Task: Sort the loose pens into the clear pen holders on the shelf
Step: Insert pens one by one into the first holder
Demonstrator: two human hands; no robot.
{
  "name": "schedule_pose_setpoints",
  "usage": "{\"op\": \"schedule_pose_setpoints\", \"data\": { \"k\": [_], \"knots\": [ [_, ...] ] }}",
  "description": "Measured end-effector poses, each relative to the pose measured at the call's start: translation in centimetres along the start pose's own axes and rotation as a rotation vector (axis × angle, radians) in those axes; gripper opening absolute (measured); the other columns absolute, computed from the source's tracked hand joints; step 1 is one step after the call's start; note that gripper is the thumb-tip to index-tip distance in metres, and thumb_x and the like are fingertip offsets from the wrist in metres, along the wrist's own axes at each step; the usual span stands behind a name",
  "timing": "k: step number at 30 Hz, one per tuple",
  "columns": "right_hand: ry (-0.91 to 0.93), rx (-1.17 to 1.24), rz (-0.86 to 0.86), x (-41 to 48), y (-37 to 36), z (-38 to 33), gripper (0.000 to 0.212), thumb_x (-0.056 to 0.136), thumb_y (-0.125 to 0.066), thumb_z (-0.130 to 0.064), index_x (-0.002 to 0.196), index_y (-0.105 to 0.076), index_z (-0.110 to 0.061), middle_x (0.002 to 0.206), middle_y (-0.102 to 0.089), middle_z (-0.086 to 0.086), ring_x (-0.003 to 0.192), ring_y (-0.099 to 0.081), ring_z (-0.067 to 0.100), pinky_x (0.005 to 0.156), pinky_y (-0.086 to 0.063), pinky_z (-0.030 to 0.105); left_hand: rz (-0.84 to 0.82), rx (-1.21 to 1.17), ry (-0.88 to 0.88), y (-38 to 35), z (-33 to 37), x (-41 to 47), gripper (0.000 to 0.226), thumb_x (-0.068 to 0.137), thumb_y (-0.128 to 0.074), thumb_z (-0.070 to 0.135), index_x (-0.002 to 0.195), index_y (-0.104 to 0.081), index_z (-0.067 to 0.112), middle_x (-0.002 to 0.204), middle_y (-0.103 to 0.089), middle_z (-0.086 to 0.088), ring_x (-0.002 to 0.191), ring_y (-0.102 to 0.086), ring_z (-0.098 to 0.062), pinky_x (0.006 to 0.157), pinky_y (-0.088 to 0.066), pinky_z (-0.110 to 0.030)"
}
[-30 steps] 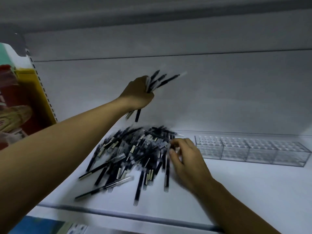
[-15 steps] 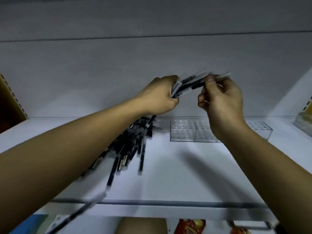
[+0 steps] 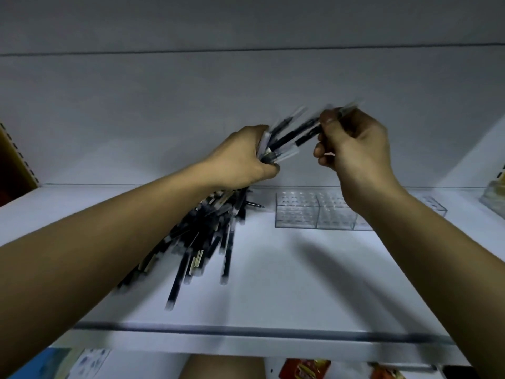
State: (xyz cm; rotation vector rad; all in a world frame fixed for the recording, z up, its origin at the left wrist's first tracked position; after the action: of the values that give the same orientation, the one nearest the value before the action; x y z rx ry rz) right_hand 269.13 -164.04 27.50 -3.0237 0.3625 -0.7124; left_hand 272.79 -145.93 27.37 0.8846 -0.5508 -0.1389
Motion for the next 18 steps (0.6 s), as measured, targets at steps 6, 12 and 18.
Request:
{"op": "schedule_pose_setpoints", "data": {
  "k": [6, 12, 18],
  "knots": [
    [0.024, -0.039, -0.06, 0.3, -0.3, -0.9, 0.013, 0.102, -0.061, -0.021, 0.093, -0.066, -0.012, 0.072, -0.06, 0.0, 0.059, -0.059, 0.014, 0.059, -0.05, 0.026, -0.161, -0.241, -0.036, 0.6, 0.9, -0.9, 0.03, 0.083, -0.08, 0.028, 0.107, -0.063, 0.025, 0.093, -0.07, 0.016, 0.086, -0.066, 0.003, 0.08, -0.051, -0.019],
    [-0.027, -0.028, -0.196, -0.3, -0.6, -2.1, 0.015, 0.103, -0.059, -0.017, 0.095, -0.066, -0.007, 0.074, -0.063, 0.002, 0.063, -0.063, 0.013, 0.062, -0.052, 0.027, -0.176, -0.276, 0.003, 1.3, 2.1, -2.5, 0.009, 0.097, -0.062, 0.027, 0.097, -0.061, 0.018, 0.084, -0.07, -0.001, 0.058, -0.057, -0.006, 0.057, -0.049, -0.024],
    [-0.113, -0.086, -0.315, -2.4, -1.3, -2.3, 0.016, 0.104, -0.057, -0.015, 0.097, -0.066, -0.004, 0.069, -0.068, 0.0, 0.058, -0.064, 0.011, 0.056, -0.052, 0.024, -0.227, -0.42, -0.01, 2.1, 3.9, -4.5, 0.007, 0.098, -0.06, 0.013, 0.097, -0.057, 0.007, 0.08, -0.062, -0.013, 0.068, -0.064, -0.023, 0.067, -0.058, -0.037]
  ]
}}
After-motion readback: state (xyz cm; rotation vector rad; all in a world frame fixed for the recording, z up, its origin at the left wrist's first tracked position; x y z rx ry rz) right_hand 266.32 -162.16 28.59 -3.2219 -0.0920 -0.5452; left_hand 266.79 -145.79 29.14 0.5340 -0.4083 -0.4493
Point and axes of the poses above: each hand's wrist, its own x-axis towards the middle knuckle, its own y-axis out of the back of the hand, z = x × y, the point moved 3 cm from there along x, towards the middle knuckle
